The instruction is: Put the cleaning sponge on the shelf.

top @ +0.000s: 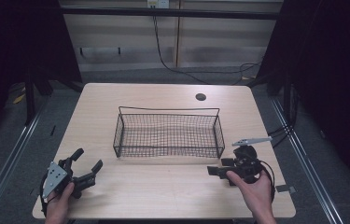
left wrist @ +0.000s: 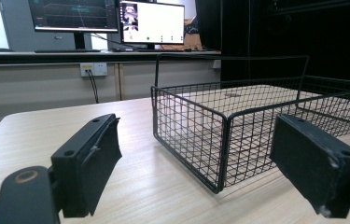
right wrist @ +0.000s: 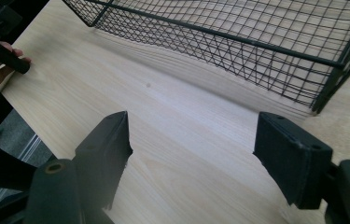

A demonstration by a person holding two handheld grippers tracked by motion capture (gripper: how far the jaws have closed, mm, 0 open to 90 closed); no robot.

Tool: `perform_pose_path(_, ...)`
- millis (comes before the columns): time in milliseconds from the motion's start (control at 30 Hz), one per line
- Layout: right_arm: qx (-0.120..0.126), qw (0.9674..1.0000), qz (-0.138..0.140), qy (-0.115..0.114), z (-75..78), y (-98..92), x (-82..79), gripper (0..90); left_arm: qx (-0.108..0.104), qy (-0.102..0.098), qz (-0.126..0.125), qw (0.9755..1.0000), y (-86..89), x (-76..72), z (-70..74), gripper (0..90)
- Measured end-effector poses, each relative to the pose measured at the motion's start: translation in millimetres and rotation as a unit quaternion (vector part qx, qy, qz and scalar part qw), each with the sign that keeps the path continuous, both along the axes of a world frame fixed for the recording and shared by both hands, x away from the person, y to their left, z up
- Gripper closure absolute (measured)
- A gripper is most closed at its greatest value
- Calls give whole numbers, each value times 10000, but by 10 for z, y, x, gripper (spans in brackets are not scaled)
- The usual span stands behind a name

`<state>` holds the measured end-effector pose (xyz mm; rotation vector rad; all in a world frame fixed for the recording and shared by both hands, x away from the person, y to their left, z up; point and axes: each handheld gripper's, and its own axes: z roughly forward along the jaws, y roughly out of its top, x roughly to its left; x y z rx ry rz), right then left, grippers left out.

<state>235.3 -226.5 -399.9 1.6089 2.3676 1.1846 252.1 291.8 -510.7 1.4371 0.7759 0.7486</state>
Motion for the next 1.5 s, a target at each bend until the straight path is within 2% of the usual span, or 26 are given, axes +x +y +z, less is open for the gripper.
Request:
perform_pose_path(100,-26,9999,-135,69,44,-124,13,251,0,0,0,10000,0,0,0,157)
perform_pose_path(167,-38,9999,-125,98,45,-146,19,247,0,1,0,10000,0,0,0,157)
perform_pose_path(500,-266,9978,-326,514,38,-393,90,247,2,2,1,10000,0,0,0,157)
perform_pose_path(600,-394,9953,-334,820,6,-445,144,240,2,0,2,10000,0,0,0,157)
perform_pose_path(800,-505,9925,-450,1016,-24,-523,231,215,1,2,1,10000,0,0,0,157)
perform_pose_path(867,-665,9892,-432,1235,-72,-543,283,216,-2,2,1,10000,0,0,0,157)
perform_pose_path(900,-665,9892,-432,1235,-72,-543,283,216,2,2,3,10000,0,0,0,157)
perform_pose_path(1000,-752,9861,-401,1427,-118,-561,334,223,0,1,2,10000,0,0,0,157)
perform_pose_path(1100,-775,9845,-419,1516,-164,-578,382,222,0,0,5,10000,0,0,0,157)
perform_pose_path(1133,-798,9830,-443,1592,-189,-579,408,222,0,1,4,10000,0,0,0,157)
perform_pose_path(1200,-849,9833,-453,1547,-207,-583,417,219,0,1,4,10000,0,0,0,157)
perform_pose_path(1333,-871,9802,-466,1717,-282,-589,432,221,1,0,5,10000,0,0,0,157)
perform_pose_path(1500,-911,9779,-445,1827,-351,-605,453,224,0,1,8,10000,-1,-1,0,157)
